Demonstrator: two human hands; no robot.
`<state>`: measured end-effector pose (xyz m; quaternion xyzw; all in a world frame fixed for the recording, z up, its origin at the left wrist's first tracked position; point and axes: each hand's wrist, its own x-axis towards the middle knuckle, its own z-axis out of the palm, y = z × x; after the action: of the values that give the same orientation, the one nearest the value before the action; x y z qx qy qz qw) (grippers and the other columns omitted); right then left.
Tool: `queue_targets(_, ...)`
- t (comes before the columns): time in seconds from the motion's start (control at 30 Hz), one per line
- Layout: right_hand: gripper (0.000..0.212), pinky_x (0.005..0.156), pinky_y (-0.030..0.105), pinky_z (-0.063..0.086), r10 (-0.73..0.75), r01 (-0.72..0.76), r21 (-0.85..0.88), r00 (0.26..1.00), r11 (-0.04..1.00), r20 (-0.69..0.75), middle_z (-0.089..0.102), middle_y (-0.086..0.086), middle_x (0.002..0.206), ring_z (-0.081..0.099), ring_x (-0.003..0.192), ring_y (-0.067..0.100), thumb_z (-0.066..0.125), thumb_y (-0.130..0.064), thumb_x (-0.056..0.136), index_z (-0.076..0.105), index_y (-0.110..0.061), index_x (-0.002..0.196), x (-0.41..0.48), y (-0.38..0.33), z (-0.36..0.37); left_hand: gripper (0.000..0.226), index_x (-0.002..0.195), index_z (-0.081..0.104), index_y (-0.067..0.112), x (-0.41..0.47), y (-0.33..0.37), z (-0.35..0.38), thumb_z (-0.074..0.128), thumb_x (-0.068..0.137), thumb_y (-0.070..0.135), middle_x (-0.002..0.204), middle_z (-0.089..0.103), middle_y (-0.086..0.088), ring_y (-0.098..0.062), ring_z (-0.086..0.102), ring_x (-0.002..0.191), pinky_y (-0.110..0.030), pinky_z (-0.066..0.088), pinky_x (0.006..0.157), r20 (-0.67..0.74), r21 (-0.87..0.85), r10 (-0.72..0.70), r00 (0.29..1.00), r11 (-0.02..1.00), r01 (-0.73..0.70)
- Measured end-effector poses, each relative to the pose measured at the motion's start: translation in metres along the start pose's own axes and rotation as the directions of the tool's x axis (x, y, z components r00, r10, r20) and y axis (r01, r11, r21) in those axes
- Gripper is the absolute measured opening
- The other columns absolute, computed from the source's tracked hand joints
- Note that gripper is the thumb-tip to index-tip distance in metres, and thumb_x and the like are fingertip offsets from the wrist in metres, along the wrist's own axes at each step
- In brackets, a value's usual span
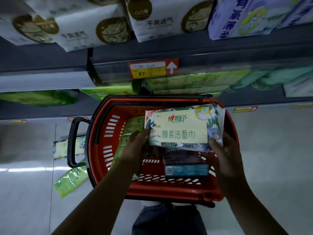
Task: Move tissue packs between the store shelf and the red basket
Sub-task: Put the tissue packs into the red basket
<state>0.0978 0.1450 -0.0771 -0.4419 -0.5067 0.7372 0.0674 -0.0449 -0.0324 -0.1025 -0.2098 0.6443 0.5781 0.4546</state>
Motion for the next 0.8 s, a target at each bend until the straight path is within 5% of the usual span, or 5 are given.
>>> queue_targets(0.07,0.048,0.075,0.032,0.059,0.011,-0.012,0.049,1.0,0.999,0.014,0.063,0.007,0.124,0.064,0.11,0.021,0.057,-0.026,0.082,0.049,-0.014,0.129,-0.006,-0.008,-0.002,0.043,0.122,0.057,0.008,-0.011,0.01,-0.008,0.056,0.091,0.037,0.104,0.073,-0.011,-0.022,0.073,0.088,-0.031,0.059,0.066,0.073,-0.071,0.027,0.997,0.997,-0.022)
queue_targets(0.27,0.053,0.079,0.031,0.057,0.028,-0.034,0.175,0.999,0.984,0.04,0.063,0.014,0.123,0.063,0.112,0.027,0.057,-0.023,0.081,0.048,-0.008,0.131,-0.029,-0.041,-0.004,0.047,0.121,0.059,0.023,-0.054,0.035,-0.016,0.04,0.086,0.049,0.119,0.069,-0.009,-0.027,0.063,0.112,-0.041,0.049,0.095,0.183,-0.107,0.107,0.977,0.99,-0.088)
queue_targets(0.4,0.038,0.079,0.03,0.057,-0.003,-0.013,0.179,0.996,0.984,0.088,0.063,0.016,0.123,0.062,0.113,0.027,0.044,-0.007,0.093,0.047,-0.005,0.131,-0.052,-0.066,-0.002,0.027,0.115,0.06,0.026,-0.088,0.049,-0.007,0.038,0.099,0.032,0.112,0.072,-0.001,-0.016,0.067,0.106,-0.028,0.056,0.082,0.215,-0.044,0.173,0.961,0.985,-0.167)
queue_targets(0.57,0.072,0.089,0.044,0.054,-0.019,-0.008,0.234,0.994,0.972,0.111,0.059,0.014,0.13,0.058,0.118,0.031,0.072,-0.034,0.072,0.045,-0.01,0.135,-0.083,-0.098,0.008,0.077,0.124,0.059,0.02,-0.142,0.077,-0.01,0.071,0.061,0.063,0.13,0.06,-0.011,-0.03,0.055,0.123,-0.046,0.046,0.098,0.128,-0.011,0.159,0.979,0.987,-0.159)
queue_targets(0.8,0.097,0.083,0.038,0.056,-0.05,0.015,0.285,0.992,0.958,0.115,0.062,0.013,0.126,0.06,0.116,0.031,0.085,-0.055,0.05,0.05,-0.013,0.13,-0.154,-0.152,0.014,0.052,0.123,0.059,0.014,-0.233,0.12,-0.008,0.059,0.078,0.041,0.113,0.07,-0.016,-0.037,0.066,0.105,-0.051,0.054,0.088,0.116,0.028,0.266,0.957,0.962,-0.271)
